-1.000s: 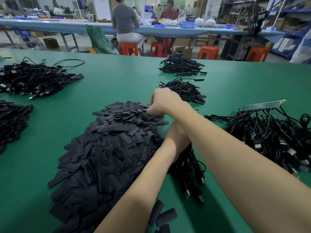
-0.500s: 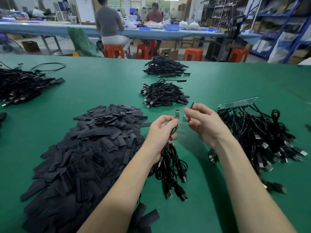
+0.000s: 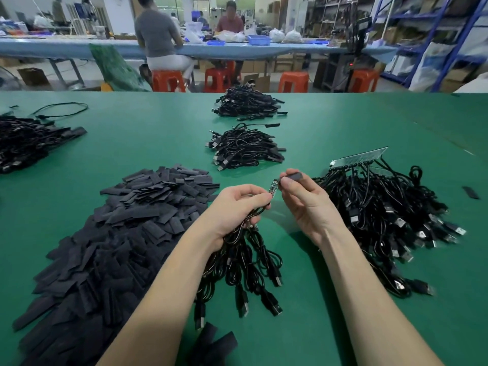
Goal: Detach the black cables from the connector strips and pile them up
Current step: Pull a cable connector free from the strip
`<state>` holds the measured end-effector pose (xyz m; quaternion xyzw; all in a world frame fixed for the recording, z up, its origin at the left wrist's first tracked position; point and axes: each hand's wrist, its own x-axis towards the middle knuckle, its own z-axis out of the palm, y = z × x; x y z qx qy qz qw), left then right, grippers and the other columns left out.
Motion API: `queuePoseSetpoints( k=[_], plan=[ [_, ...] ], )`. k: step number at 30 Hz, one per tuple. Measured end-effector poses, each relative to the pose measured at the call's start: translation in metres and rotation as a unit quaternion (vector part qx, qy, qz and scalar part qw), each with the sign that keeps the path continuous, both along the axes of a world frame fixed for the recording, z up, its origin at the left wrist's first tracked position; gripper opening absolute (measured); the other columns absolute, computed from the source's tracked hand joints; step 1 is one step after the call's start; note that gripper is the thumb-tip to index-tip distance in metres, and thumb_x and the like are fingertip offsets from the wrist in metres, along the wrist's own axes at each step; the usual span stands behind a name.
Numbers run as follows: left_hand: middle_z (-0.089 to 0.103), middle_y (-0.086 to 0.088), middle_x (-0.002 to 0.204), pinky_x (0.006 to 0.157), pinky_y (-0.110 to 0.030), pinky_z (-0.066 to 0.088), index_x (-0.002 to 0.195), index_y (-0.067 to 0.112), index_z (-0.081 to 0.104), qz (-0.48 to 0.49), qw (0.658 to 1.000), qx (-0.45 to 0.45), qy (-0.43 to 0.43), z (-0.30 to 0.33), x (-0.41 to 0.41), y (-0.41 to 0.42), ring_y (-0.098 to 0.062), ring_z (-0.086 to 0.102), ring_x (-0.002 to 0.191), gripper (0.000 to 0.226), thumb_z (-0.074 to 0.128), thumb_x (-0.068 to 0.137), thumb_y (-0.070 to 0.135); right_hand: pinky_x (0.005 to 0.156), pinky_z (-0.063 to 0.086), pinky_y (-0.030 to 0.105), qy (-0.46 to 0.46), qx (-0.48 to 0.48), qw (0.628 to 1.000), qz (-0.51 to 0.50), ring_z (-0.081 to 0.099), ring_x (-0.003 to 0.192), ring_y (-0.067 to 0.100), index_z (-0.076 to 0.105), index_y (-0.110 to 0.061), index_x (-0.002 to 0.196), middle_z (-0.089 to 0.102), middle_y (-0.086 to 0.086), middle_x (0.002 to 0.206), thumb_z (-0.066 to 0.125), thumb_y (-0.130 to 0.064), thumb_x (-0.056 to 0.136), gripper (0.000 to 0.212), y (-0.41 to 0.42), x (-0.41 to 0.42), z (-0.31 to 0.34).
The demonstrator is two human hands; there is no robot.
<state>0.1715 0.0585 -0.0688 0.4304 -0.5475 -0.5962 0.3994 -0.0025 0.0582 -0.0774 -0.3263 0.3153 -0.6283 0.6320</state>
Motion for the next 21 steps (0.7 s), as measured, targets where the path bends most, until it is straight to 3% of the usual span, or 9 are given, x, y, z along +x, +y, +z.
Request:
queuePoseSetpoints(
  k=[9,15,21],
  plan=[
    [0.070,0.002,0.077,0.052,-0.014,0.039,0.094,0.013,0.069,-0.029,0.998,-0.027,-0.055,0.008,0.011,0.003,-0.009,0.047,0.049,0.008,0.072,0.092,0.020,0.076,0.056,0.018,0.042,-0.010,0.999,0.002,0.071,0.081,0.010,0.080,-0.021,0.077,0.075,0.001,0.086,0.082,-0.008,0.064,0.019,0.004,0.000,0.002],
    [0.068,0.001,0.077,0.055,-0.013,0.041,0.090,0.016,0.069,-0.095,0.992,-0.041,-0.072,0.012,0.025,0.005,-0.009,0.046,0.052,0.004,0.071,0.093,0.018,0.076,0.057,0.018,0.059,-0.021,0.996,0.056,0.071,0.082,0.007,0.080,-0.023,0.077,0.075,-0.001,0.088,0.085,-0.011,0.060,0.021,0.006,-0.003,0.002],
    [0.066,-0.001,0.078,0.056,-0.015,0.040,0.091,0.013,0.067,-0.122,0.989,-0.039,-0.070,0.014,0.028,0.007,-0.011,0.044,0.053,0.004,0.069,0.094,0.014,0.074,0.056,0.018,0.068,-0.035,0.993,0.088,0.070,0.082,0.006,0.080,-0.024,0.076,0.076,-0.003,0.089,0.075,-0.004,0.069,0.022,0.007,-0.003,0.003]
  ],
)
